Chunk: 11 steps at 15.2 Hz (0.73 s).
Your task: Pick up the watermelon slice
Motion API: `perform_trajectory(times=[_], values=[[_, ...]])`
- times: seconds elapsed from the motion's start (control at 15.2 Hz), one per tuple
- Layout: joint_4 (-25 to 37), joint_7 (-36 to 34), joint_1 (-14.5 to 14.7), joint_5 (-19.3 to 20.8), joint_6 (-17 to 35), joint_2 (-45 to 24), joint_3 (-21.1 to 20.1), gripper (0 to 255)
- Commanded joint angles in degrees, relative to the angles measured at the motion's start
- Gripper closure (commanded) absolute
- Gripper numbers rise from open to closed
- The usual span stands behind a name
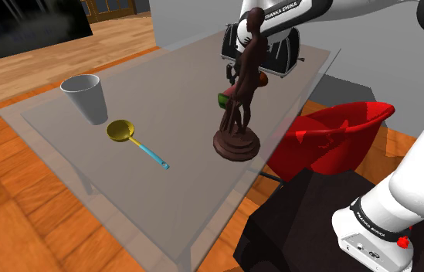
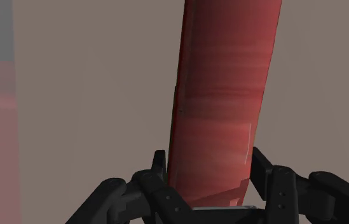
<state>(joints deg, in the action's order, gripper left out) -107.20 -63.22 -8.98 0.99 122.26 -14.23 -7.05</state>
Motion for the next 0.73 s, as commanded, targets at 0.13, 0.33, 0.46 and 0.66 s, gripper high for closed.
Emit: perform_trajectory(times=[0.13, 0.33, 0.46, 0.66], values=[[0.1, 0.0, 0.0, 0.0, 0.1, -0.2, 0.0, 255], [0.1, 0.0, 0.0, 0.0, 0.1, -0.2, 0.0, 255], [0.0, 0.0, 0.0, 0.0, 0.1, -0.1, 0.0, 255], [0.7, 0.1, 0.0, -0.1, -1.3, 0.6, 0.0, 255]])
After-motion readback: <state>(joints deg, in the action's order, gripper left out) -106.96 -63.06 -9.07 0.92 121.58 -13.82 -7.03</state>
